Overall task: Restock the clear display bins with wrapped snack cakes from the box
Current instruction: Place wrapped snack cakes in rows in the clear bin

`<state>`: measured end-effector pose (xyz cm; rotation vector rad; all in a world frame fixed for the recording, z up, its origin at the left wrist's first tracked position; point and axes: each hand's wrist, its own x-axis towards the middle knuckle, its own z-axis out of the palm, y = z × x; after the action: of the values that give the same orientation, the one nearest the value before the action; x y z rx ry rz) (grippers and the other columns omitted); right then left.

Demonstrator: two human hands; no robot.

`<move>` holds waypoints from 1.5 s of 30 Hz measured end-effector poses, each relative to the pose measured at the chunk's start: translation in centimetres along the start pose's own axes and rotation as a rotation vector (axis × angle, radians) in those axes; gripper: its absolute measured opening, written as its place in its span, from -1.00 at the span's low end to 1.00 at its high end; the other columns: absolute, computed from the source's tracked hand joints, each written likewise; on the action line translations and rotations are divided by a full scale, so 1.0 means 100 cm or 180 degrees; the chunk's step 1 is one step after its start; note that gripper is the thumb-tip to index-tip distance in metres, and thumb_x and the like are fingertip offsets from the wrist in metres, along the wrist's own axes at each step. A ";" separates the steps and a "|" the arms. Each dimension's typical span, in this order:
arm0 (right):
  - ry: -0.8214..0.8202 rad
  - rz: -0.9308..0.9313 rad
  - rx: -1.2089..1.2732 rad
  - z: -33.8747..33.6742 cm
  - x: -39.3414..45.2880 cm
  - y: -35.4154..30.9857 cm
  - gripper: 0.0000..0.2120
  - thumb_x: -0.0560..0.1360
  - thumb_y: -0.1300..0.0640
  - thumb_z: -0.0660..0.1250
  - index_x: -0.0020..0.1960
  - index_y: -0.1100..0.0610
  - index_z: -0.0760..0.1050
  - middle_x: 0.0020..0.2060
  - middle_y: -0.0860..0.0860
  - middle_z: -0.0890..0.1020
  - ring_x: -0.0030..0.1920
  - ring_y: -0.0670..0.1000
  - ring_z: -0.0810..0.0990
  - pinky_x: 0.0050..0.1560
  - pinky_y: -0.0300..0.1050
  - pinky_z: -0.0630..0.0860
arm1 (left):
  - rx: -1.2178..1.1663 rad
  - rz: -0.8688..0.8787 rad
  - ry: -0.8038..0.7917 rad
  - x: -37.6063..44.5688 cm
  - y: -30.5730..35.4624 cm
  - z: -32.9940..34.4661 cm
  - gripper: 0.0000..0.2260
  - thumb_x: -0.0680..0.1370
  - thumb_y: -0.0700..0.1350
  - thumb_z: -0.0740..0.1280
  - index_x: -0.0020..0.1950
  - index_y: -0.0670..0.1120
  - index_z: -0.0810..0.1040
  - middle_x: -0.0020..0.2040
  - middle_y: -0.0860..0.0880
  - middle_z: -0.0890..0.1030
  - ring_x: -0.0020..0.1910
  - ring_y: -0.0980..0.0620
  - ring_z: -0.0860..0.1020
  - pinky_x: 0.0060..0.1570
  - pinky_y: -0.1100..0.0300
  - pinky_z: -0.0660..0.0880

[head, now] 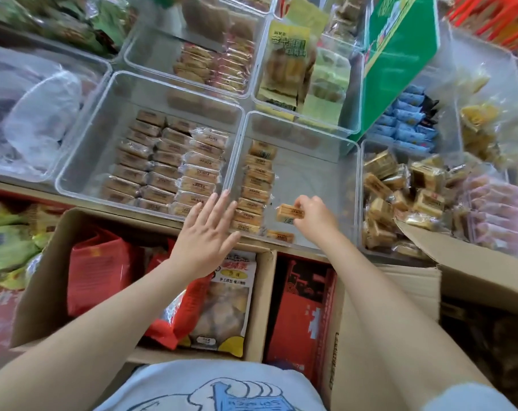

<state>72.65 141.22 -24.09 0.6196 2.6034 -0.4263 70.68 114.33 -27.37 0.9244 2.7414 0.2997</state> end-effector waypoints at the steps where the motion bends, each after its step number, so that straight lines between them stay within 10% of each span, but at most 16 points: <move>1: -0.0143 -0.0011 0.0019 0.006 0.007 0.000 -0.75 0.55 0.13 0.33 0.22 -0.02 0.46 0.12 0.06 0.46 -0.04 0.13 0.52 -0.04 -0.04 0.51 | 0.0060 -0.0008 0.0029 0.000 0.000 0.001 -0.37 0.67 0.26 -0.19 0.65 -0.05 0.11 0.66 -0.05 0.00 0.64 -0.01 -0.04 0.56 0.02 -0.16; 10: -0.1080 0.0059 -0.0138 0.035 0.027 -0.015 -0.51 0.65 -0.22 0.12 0.43 0.04 0.42 0.32 0.22 0.45 0.24 0.24 0.51 0.25 0.04 0.44 | 0.0230 -0.0015 -0.0019 0.001 0.001 0.002 -0.37 0.68 0.24 -0.13 0.65 -0.08 0.12 0.66 -0.08 0.04 0.63 -0.06 0.01 0.56 0.00 -0.13; 16: -0.1308 0.0185 -0.0216 0.023 0.008 -0.024 -0.45 0.67 -0.20 0.03 0.59 0.02 0.14 0.49 0.27 0.21 0.41 0.31 0.36 0.41 0.17 0.32 | -0.0056 -0.0094 -0.0377 0.000 0.006 -0.013 -0.28 0.56 0.36 -0.34 0.65 0.02 -0.17 0.63 0.03 -0.31 0.61 0.05 -0.30 0.54 0.06 -0.30; 21: -0.0290 -0.0113 0.0629 -0.031 -0.065 -0.009 -0.54 0.65 -0.12 0.16 0.51 -0.02 0.28 0.42 0.12 0.33 0.36 0.16 0.43 0.35 0.08 0.39 | 0.0196 0.0114 -0.0868 0.003 0.012 -0.041 -0.32 0.65 0.30 -0.07 0.65 -0.09 0.06 0.63 -0.15 -0.29 0.64 -0.11 -0.15 0.59 -0.06 -0.11; 26: 0.1018 -0.0283 0.1459 -0.078 -0.204 0.035 -0.80 0.64 0.05 0.23 0.19 0.03 0.57 -0.05 -0.05 0.64 -0.05 -0.03 0.62 0.05 -0.04 0.56 | -0.0487 0.0651 -0.0418 -0.006 0.094 -0.059 -0.52 0.65 0.13 0.16 0.40 -0.17 0.49 0.58 -0.26 0.23 0.58 -0.26 0.17 0.52 -0.08 0.12; 33: 0.2009 0.0507 0.1886 -0.070 -0.318 0.133 -0.80 0.61 0.19 0.24 -0.04 0.03 0.63 -0.29 -0.04 0.64 -0.29 -0.08 0.62 -0.16 -0.18 0.57 | -0.2238 0.1161 -0.0985 -0.080 0.246 -0.058 -0.44 0.65 0.08 0.25 0.61 0.04 0.16 0.60 0.05 0.16 0.47 0.07 0.31 0.30 0.26 0.24; 45: 0.0541 0.0068 0.0384 -0.029 -0.271 0.256 -0.78 0.63 0.07 0.21 0.16 0.08 0.59 0.04 0.03 0.65 0.04 0.07 0.60 0.01 -0.03 0.55 | -0.3231 -0.0041 -0.0414 -0.133 0.342 -0.023 -0.28 0.60 0.01 0.34 0.61 0.29 -0.01 0.61 0.24 0.15 0.54 0.15 0.25 0.45 -0.10 0.37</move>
<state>106.01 154.55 -13.75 0.7533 2.7437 -0.5491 99.74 132.60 -14.11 0.5784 2.0070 1.3805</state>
